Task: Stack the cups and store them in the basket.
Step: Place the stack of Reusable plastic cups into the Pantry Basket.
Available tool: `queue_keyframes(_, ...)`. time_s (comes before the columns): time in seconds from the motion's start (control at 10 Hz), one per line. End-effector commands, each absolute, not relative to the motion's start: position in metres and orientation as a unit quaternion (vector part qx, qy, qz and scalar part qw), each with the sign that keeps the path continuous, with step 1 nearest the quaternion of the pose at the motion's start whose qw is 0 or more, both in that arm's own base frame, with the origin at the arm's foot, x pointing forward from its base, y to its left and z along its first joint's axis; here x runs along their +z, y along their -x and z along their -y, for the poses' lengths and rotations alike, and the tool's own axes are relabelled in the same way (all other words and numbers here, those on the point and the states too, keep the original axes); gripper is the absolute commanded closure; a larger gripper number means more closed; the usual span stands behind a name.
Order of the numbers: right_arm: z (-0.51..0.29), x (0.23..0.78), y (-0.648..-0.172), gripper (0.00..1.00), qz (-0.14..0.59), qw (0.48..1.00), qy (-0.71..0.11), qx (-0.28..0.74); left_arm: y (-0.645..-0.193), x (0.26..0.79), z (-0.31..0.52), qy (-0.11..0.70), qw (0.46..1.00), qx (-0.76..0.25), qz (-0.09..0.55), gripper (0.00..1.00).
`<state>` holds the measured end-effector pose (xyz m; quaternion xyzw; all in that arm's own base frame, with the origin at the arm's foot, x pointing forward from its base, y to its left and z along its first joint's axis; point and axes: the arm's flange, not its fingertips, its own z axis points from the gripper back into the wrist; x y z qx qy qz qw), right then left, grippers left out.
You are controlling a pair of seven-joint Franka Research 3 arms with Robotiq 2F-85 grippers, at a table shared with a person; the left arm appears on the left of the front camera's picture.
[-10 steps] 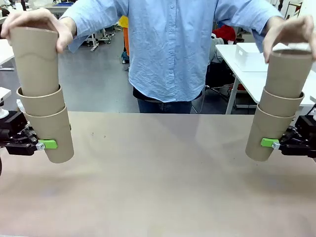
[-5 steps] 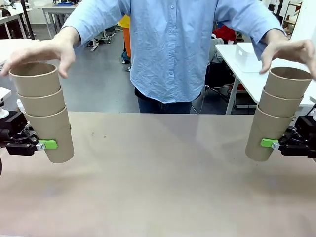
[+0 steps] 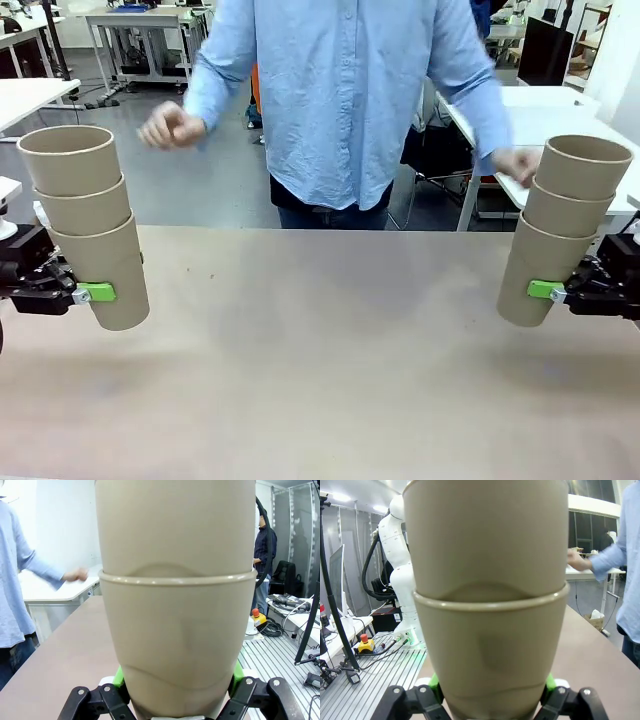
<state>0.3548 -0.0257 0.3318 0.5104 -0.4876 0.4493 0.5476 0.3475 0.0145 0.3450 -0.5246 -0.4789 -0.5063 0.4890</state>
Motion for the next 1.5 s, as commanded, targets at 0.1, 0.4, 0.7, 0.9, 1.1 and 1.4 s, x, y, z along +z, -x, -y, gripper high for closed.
queue_keyframes(0.1,0.0258,0.3348,-0.3551,0.16,0.489,0.546,-0.509,0.451,-0.3471,0.3475,-0.0137,0.527,0.484,-0.505,0.482,0.15)
queue_keyframes(0.4,0.0258,0.3348,-0.3551,0.16,0.489,0.546,-0.509,0.451,-0.3471,0.3475,-0.0137,0.527,0.484,-0.505,0.482,0.15)
queue_keyframes(0.7,0.0258,0.3348,-0.3551,0.16,0.489,0.546,-0.509,0.451,-0.3471,0.3475,-0.0137,0.527,0.484,-0.505,0.482,0.15)
queue_keyframes(0.9,0.0258,0.3348,-0.3551,0.16,0.489,0.546,-0.509,0.451,-0.3471,0.3475,-0.0137,0.527,0.484,-0.505,0.482,0.15)
queue_keyframes(1.1,0.0258,0.3348,-0.3551,0.16,0.489,0.546,-0.509,0.451,-0.3471,0.3475,-0.0137,0.527,0.484,-0.505,0.482,0.15)
queue_keyframes(1.4,0.0258,0.3348,-0.3551,0.16,0.489,0.546,-0.509,0.451,-0.3471,0.3475,-0.0137,0.527,0.484,-0.505,0.482,0.15)
